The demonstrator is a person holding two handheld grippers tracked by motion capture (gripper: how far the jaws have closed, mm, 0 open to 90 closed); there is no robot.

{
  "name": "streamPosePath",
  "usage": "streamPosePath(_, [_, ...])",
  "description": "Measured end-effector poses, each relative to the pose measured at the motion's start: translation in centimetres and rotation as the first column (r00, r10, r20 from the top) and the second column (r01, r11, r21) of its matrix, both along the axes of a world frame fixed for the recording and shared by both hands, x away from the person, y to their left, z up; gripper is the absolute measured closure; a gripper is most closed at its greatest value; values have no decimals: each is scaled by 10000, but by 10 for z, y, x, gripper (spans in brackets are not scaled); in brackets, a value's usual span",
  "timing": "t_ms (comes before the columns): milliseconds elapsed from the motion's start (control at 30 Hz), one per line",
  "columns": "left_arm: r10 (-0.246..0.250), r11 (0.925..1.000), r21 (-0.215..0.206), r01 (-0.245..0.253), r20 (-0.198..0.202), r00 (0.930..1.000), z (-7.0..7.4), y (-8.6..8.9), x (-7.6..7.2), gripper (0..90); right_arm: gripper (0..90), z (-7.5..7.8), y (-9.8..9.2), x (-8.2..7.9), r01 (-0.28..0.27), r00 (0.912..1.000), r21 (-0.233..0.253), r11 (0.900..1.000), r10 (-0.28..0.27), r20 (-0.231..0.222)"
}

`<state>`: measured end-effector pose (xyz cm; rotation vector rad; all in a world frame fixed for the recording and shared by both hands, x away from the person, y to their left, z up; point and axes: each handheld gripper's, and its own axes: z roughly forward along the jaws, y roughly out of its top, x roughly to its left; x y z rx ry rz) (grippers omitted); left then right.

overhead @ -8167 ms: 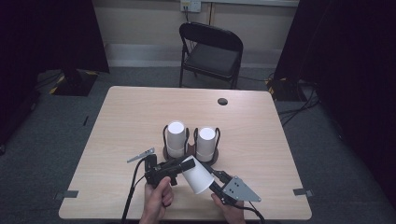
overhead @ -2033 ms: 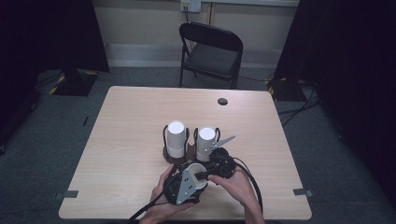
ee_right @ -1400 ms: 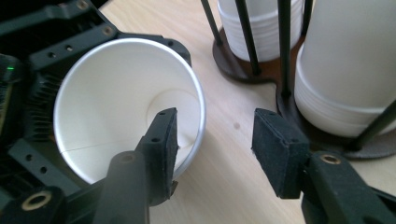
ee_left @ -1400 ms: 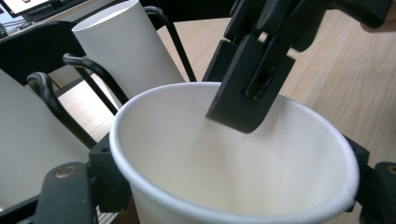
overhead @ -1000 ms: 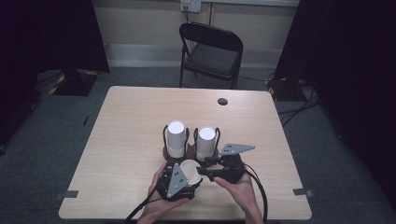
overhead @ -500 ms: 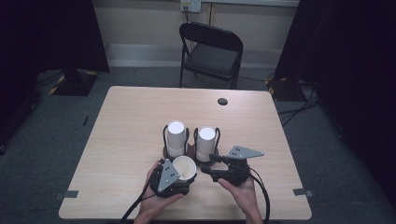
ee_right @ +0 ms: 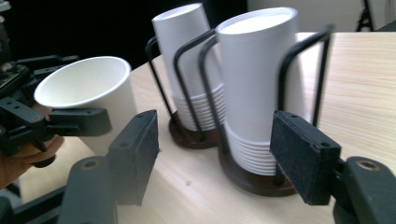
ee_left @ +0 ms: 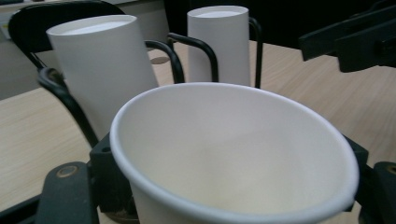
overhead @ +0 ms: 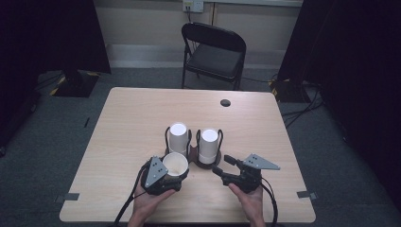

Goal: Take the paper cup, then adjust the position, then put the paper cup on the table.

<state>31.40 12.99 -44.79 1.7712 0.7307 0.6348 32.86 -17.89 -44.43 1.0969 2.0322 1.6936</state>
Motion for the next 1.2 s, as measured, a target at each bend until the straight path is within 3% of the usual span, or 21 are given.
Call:
streamPosePath(100, [208, 9996, -165, -208, 10, 9998, 1, 8, 2, 230, 294, -5, -6, -1, 273, 9996, 114, 9996, -273, -3])
streamPosePath(233, [376, 9976, -580, -379, -71, 9993, 3, 19, 3, 230, 252, -10, -11, -4, 461, 9987, -211, 9987, -457, 205])
streamPosePath(267, [430, 9977, -522, -431, -32, 9991, 4, 22, 4, 230, 248, -12, -13, -4, 498, 9985, -290, 9983, -491, 238])
streamPosePath(367, [597, 9957, -703, -599, -36, 9982, 6, 28, 6, 230, 248, -17, -15, -3, 820, 9965, -553, 9951, -826, -84])
streamPosePath(533, [853, 9930, -822, -843, 77, 9963, 11, 37, 11, 229, 230, -24, -19, -6, 1296, 9914, -477, 9904, -1286, 238])
streamPosePath(667, [1185, 9870, -1092, -1177, 4, 9930, 15, 47, 18, 229, 223, -28, -23, -7, 1857, 9811, -515, 9813, -1823, 645])
streamPosePath(733, [1423, 9799, -1392, -1426, -116, 9897, 15, 53, 23, 229, 223, -31, -24, -6, 1994, 9781, -630, 9779, -1947, 740])
streamPosePath(900, [1912, 9716, -1367, -1931, -264, 9812, 11, 63, 32, 230, 223, -36, -27, -4, 2446, 9661, -814, 9662, -2358, 1048])
streamPosePath(1100, [2219, 9587, -1717, -2269, -480, 9739, 5, 70, 45, 231, 206, -41, -32, -3, 2983, 9486, -813, 9510, -2860, 1354])
streamPosePath(1200, [2484, 9501, -1814, -2539, -531, 9672, 5, 72, 53, 230, 200, -45, -36, -1, 3237, 9418, -925, 9416, -3114, 1265])
